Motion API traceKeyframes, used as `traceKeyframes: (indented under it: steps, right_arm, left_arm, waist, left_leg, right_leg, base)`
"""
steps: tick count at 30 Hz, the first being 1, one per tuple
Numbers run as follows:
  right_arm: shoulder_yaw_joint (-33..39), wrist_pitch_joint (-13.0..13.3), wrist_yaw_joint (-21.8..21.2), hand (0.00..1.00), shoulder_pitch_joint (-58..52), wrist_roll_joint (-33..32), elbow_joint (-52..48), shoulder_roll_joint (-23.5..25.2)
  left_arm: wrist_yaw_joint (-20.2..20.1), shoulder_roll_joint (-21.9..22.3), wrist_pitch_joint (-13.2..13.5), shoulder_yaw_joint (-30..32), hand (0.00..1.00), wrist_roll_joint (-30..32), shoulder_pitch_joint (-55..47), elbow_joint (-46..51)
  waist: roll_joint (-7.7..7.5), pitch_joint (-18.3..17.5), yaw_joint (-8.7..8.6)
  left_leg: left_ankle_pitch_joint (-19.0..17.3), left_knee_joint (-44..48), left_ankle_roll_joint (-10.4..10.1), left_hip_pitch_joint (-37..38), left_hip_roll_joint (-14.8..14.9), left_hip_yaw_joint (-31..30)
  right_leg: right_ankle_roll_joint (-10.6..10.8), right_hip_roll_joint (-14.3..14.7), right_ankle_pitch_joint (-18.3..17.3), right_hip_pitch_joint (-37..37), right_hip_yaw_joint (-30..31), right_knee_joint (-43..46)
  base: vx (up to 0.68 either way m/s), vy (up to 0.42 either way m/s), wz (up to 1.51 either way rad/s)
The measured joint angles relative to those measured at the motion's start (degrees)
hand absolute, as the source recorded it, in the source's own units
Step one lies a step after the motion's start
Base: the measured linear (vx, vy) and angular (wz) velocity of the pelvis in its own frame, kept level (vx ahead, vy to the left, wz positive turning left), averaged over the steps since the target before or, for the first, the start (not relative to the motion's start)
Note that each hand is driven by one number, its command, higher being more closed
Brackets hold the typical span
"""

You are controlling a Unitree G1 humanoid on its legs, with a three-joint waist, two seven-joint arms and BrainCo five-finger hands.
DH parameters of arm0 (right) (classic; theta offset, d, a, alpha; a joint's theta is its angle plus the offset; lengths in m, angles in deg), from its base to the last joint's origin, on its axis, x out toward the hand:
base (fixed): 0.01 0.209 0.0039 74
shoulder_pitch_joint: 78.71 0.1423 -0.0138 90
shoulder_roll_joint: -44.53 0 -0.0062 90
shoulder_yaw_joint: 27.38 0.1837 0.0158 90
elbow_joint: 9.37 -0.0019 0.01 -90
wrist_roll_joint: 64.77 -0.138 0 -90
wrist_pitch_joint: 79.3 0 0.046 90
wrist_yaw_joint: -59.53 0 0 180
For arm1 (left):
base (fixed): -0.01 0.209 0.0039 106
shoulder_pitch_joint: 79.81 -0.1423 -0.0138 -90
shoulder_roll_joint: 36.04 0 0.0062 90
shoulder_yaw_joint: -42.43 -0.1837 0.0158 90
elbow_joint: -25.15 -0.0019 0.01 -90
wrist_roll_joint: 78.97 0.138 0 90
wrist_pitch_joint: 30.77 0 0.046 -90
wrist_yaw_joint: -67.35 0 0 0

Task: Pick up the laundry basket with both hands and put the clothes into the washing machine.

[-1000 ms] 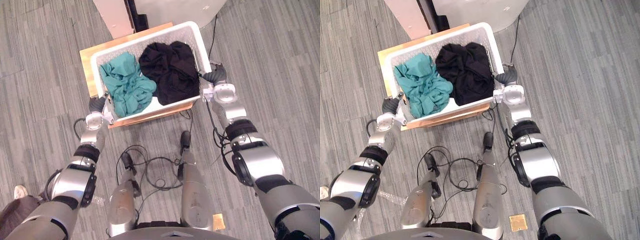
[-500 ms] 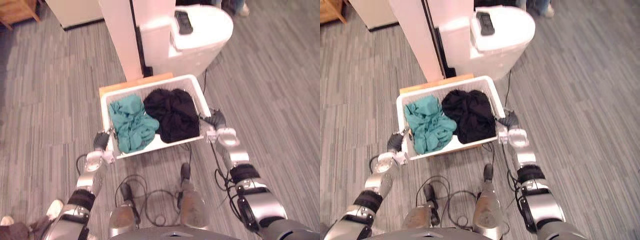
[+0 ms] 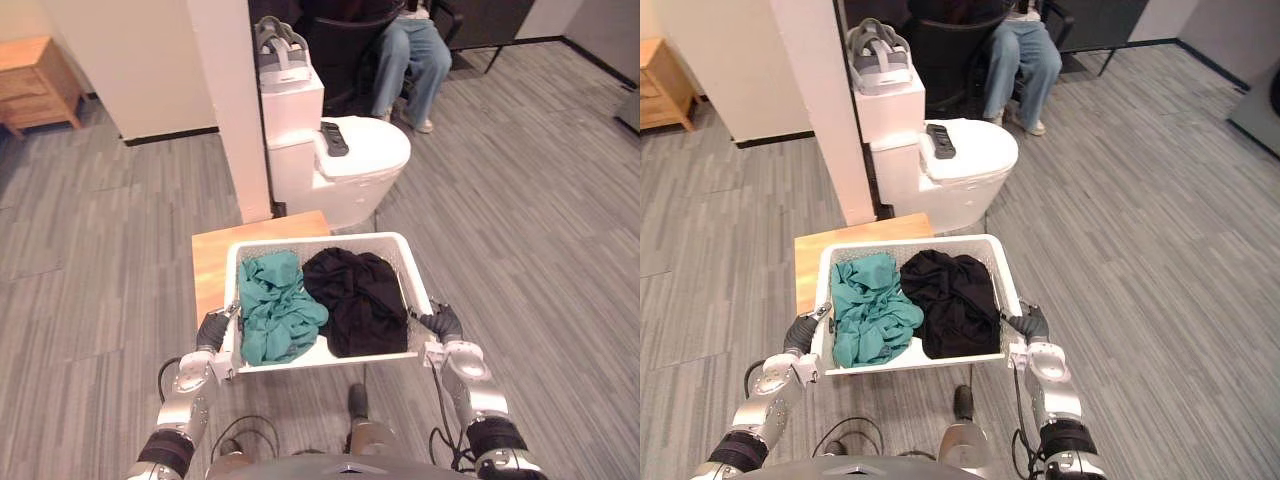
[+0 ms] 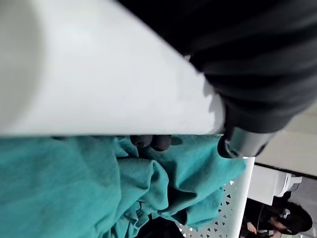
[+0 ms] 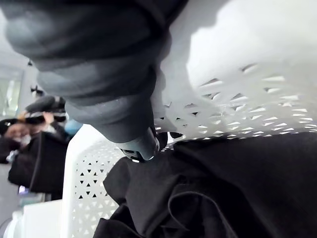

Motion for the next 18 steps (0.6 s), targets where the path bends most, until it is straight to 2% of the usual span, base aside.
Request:
traceKeyframes:
  steps: [1, 2, 3, 4, 5, 6, 7, 8, 9, 10, 11, 12, 13, 14, 15, 16, 18]
  right_arm:
    - [0.5, 0.1, 0.0, 1.0, -0.7, 0.0, 0.0, 0.6]
    - [0.9, 0.2, 0.2, 1.0, -1.6, 0.4, 0.0, 1.4]
    - [1.1, 0.2, 0.2, 1.0, -2.1, 0.4, 0.0, 1.8]
    - [1.9, 0.3, 0.4, 1.0, -3.5, 0.4, -0.1, 2.9]
    - [2.0, 0.3, 0.8, 1.0, -4.9, 0.4, -0.1, 3.4]
    - [1.9, 0.3, 1.0, 1.0, -4.9, 0.5, -0.1, 3.2]
    - [1.3, 0.5, 1.5, 1.0, -5.0, 0.4, -0.1, 4.0]
    - [-0.6, 0.8, 1.8, 1.0, -4.8, 0.4, 0.2, 4.2]
    - [-2.5, 1.2, 1.8, 1.0, -3.4, 0.4, 0.1, 3.8]
    - [-3.1, 1.3, 1.8, 1.0, -1.2, 0.4, 0.4, 3.1]
    - [-3.2, 1.5, 1.7, 1.0, -1.1, 0.4, 0.5, 3.0]
    - [-4.0, 1.7, 1.8, 1.0, -0.6, 0.4, 0.5, 3.0]
    - [-5.3, 1.8, 1.8, 1.0, 0.9, 0.4, 0.5, 2.9]
    - [-5.9, 1.8, 1.8, 1.0, 1.8, 0.4, 0.5, 2.9]
    - [-7.1, 1.9, 1.8, 1.0, 3.1, 0.5, 0.5, 2.9]
    - [-7.3, 1.8, 1.9, 1.0, 3.8, 0.5, 0.5, 2.9]
    - [-7.3, 1.8, 1.9, 1.0, 4.0, 0.6, 0.5, 1.5]
  left_arm:
    - [0.0, -0.3, 0.0, -0.2, 1.0, 1.0, 0.0, 0.0]
    - [-0.1, -0.8, 0.0, -0.7, 1.0, 1.3, 0.1, 0.0]
    - [-0.1, -1.1, -0.1, -1.0, 1.0, 1.7, 0.1, 0.0]
    - [-0.2, -1.7, -0.5, -1.3, 1.0, 2.5, 0.3, 0.1]
    - [-0.5, -0.8, -0.8, -1.2, 1.0, 3.3, 0.1, 0.0]
    - [-0.5, -0.3, -0.9, -0.7, 1.0, 3.3, 0.0, 0.3]
    - [-0.6, -0.3, -0.9, 0.1, 1.0, 3.3, 0.1, 0.6]
    - [-0.3, 0.1, -1.2, 2.4, 1.0, 3.2, -0.5, 0.9]
    - [-0.2, 0.1, -1.6, 3.3, 1.0, 2.9, -1.0, 1.6]
    - [-0.1, 0.1, -1.0, 3.9, 1.0, 1.5, -2.4, 3.8]
    - [-0.1, 0.2, -1.0, 4.1, 1.0, 0.8, -2.8, 3.9]
    - [0.0, 0.1, -0.8, 4.2, 1.0, -0.5, -3.3, 4.0]
    - [0.1, -0.6, -0.2, 4.6, 1.0, -1.8, -3.8, 4.1]
    - [0.3, -1.1, -0.1, 4.8, 1.0, -2.3, -3.9, 4.0]
    - [0.4, -1.7, -0.1, 5.4, 1.0, -2.9, -4.0, 3.9]
    - [0.6, -1.7, -0.2, 5.5, 1.0, -3.0, -4.0, 3.8]
    - [0.6, -0.7, -0.2, 4.7, 1.0, -3.0, -4.0, 3.1]
  waist:
    - [-0.57, 0.1, -0.13]
    - [-1.06, 0.0, -0.51]
    - [-1.38, 0.0, -0.86]
    - [-2.33, 0.1, -1.34]
    - [-1.4, 0.0, -1.22]
    - [-0.54, 0.2, -1.08]
    - [-1.51, 0.3, -1.29]
    - [-1.9, 0.2, -1.3]
    - [-0.19, -0.3, 0.38]
    - [-0.4, -0.1, 0.71]
    - [-0.74, -0.4, 0.59]
    - [-1.22, -1.0, 1.38]
    - [-1.77, -1.5, 2.78]
    - [-2.09, -1.7, 3.36]
    - [-2.71, -1.9, 3.72]
    - [-3.4, -2.4, 3.84]
    - [-1.74, -2.1, 3.76]
  left_leg:
    - [-0.4, 0.0, 0.2, -0.3, -0.5, 1.4]
    - [-0.5, 0.0, 0.3, -0.6, -0.9, 2.7]
    - [-0.5, 0.1, 0.4, -0.6, -1.1, 2.9]
    - [-1.0, 1.7, 1.1, -0.6, -1.8, 2.6]
    - [-2.0, 3.1, 3.7, -0.7, -1.3, 2.6]
    - [-2.4, 3.6, 5.7, -0.6, -0.4, 2.9]
    - [-4.4, 6.6, 5.4, -0.7, 0.6, 3.5]
    - [-7.4, 12.5, 5.0, -1.9, 2.4, 3.8]
    - [-9.6, 12.5, 7.3, -3.1, 2.2, 4.9]
    - [-6.1, 9.4, 11.0, -0.2, 0.5, 11.4]
    - [-6.0, 9.2, 11.3, 0.3, 0.0, 12.6]
    - [-6.0, 9.5, 11.5, 0.5, -0.2, 14.9]
    - [-6.1, 9.7, 11.6, 0.1, -0.2, 17.5]
    - [-6.1, 9.9, 11.6, -0.3, -0.2, 19.0]
    - [-6.1, 10.6, 11.7, -1.2, -0.2, 21.5]
    - [-6.2, 11.4, 11.8, -1.8, 0.0, 22.8]
    - [-5.9, 12.0, 12.2, -1.8, 0.8, 24.4]
  right_leg:
    - [3.4, -0.2, -0.4, -1.3, 1.9, 0.0]
    - [4.6, -0.2, -1.0, -2.4, 2.9, 0.1]
    - [4.4, -0.2, -1.6, -2.9, 3.0, 0.6]
    - [4.3, -1.1, -4.1, -3.6, 1.6, 2.2]
    - [3.6, -1.7, -9.8, -2.2, -3.7, 2.3]
    - [2.3, -1.9, -12.8, -3.8, -6.9, 7.6]
    - [-7.4, -2.9, -7.1, -7.2, -9.2, 22.4]
    - [-9.7, -4.5, -1.9, -9.4, -17.0, 28.6]
    - [-12.0, -0.9, 5.4, -7.1, -17.8, 20.4]
    - [-15.7, -5.0, -8.4, -7.7, -21.8, 36.3]
    - [-14.6, -6.5, -11.4, -6.5, -22.9, 39.8]
    - [-13.0, -8.0, -14.7, -2.8, -25.5, 40.8]
    - [-11.2, -8.2, -15.2, -0.3, -27.4, 36.6]
    - [-9.8, -8.0, -15.1, 0.7, -28.0, 33.3]
    - [-7.7, -7.2, -12.4, 3.2, -27.8, 24.5]
    - [-5.9, -6.0, -12.0, 5.1, -27.2, 18.2]
    - [-6.5, -2.6, -11.3, 7.2, -25.5, 10.0]
  base:
    - [-0.02, 0.039, -0.58]
    - [-0.01, 0.043, -0.51]
    - [0.01, 0.046, -0.31]
    - [0.04, 0.049, -0.3]
    - [0.05, 0.059, -0.43]
    - [0.09, 0.069, -0.5]
    - [0.16, 0.049, -0.69]
    - [0.07, 0.108, -1.34]
    - [-0.01, 0.204, -1.94]
    - [-0.1, 0.221, -1.68]
    - [-0.03, 0.174, -1.2]
    - [0.0, 0.048, -1.09]
    - [-0.01, 0.023, -1.27]
    - [-0.01, -0.052, -1.4]
    - [0.0, -0.094, -1.06]
    - [0.0, -0.219, -1.1]
    - [0.0, -0.235, -0.77]
